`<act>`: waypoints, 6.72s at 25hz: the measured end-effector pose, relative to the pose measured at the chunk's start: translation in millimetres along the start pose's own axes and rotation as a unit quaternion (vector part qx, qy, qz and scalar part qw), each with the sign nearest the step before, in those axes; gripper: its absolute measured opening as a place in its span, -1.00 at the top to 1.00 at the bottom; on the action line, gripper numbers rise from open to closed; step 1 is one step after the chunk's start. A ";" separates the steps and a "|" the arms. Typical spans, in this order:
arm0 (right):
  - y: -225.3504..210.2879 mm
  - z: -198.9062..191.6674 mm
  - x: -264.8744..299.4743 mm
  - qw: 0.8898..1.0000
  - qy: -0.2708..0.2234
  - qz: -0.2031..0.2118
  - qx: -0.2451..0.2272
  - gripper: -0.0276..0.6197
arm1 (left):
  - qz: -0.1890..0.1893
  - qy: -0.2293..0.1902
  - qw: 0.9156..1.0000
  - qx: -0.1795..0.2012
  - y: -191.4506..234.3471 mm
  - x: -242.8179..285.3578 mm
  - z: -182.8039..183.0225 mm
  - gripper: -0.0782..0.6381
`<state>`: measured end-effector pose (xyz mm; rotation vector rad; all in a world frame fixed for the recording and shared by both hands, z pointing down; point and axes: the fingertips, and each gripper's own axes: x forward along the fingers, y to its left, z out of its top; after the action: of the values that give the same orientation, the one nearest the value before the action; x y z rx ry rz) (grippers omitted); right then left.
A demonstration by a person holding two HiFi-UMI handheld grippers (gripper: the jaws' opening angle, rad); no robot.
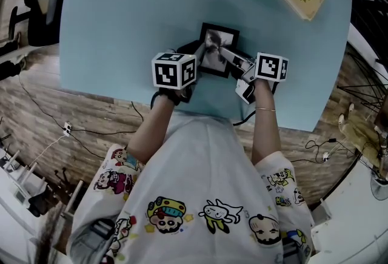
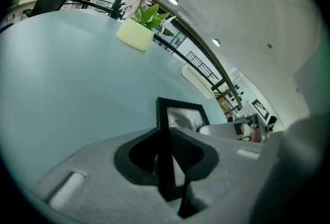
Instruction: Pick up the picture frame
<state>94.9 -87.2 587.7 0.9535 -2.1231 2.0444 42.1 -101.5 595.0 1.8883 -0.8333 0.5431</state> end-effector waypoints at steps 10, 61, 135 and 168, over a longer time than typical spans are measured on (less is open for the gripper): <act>1.3 1.2 2.0 1.000 -0.004 0.020 0.013 0.73 | 0.002 -0.002 1.000 -0.003 0.5 -0.7 0.7 0.60; 114.8 26.9 -89.9 0.970 -0.171 -0.035 -0.168 0.80 | -0.040 -0.167 0.978 0.117 -76.5 -110.9 65.1 0.51; 171.1 11.7 -179.8 0.815 -0.296 -0.244 -0.434 0.80 | 0.029 -0.225 0.928 0.295 -113.5 -182.0 80.9 0.79; 165.5 11.7 -177.3 0.820 -0.290 -0.246 -0.427 0.80 | 0.029 -0.222 0.930 0.292 -109.1 -179.9 80.6 0.79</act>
<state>168.3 -38.2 361.4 1.7704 -2.2715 0.4520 4.7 -84.6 373.5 2.6025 -1.1066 0.4305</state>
